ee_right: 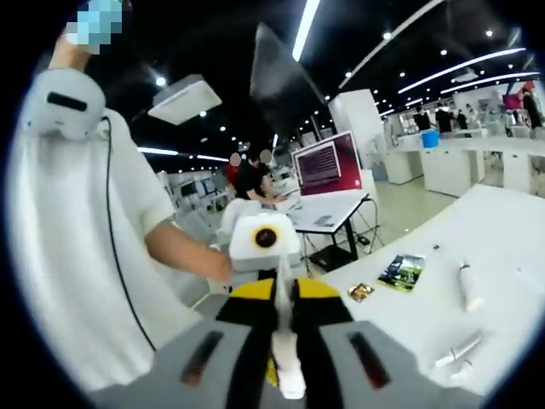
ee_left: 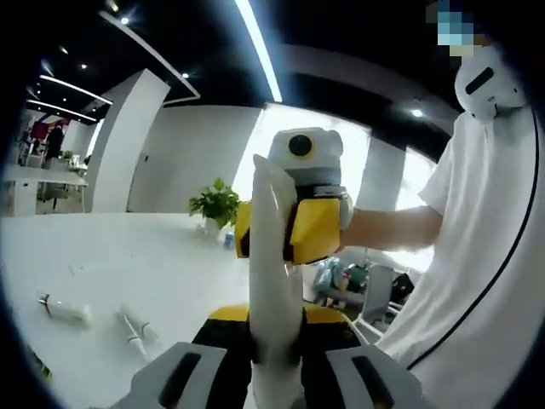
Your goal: Arrange the skincare products in the storage area until every visible bottle or jar stands upright without overlapping.
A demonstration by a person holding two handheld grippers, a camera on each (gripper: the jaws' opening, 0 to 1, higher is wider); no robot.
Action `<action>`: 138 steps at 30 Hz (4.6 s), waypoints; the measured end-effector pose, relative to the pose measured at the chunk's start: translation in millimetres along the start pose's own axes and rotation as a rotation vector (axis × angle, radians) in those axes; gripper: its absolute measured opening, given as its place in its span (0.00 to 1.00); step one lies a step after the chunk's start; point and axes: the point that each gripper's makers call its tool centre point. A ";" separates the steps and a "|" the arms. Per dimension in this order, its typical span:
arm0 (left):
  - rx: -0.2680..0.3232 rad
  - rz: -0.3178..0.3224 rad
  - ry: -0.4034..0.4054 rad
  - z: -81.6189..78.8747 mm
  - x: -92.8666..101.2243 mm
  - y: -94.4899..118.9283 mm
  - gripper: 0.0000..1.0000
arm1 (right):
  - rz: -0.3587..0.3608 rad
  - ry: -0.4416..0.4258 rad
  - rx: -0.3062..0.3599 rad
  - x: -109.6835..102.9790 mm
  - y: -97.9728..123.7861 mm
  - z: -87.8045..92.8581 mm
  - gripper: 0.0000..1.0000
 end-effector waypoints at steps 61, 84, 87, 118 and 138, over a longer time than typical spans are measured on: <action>-0.126 -0.768 0.155 105.4 -123.8 89.4 0.45 | 0.012 0.548 -0.933 130.9 -24.1 52.5 0.01; -0.138 -0.960 0.172 125.8 -129.3 116.5 0.50 | 0.158 0.550 -1.009 254.6 -48.7 25.5 0.01; -0.143 -0.974 0.169 128.1 -129.3 120.1 0.50 | 0.160 0.548 -1.030 270.1 -54.7 25.0 0.01; -0.139 -1.018 0.212 137.6 -134.4 133.6 0.48 | 0.093 0.545 -1.210 321.9 -61.7 21.2 0.00; -0.164 -1.003 0.196 138.6 -131.7 129.5 0.47 | 0.163 0.506 -1.326 329.9 18.0 32.7 0.00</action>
Point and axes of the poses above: the point that each gripper's makers call its tool centre point, and the gripper's own axes: y roughly backward along the fingers, x roughly to its right, z roughly out of its underside, and after that the axes turned 2 degrees about z, right-handed
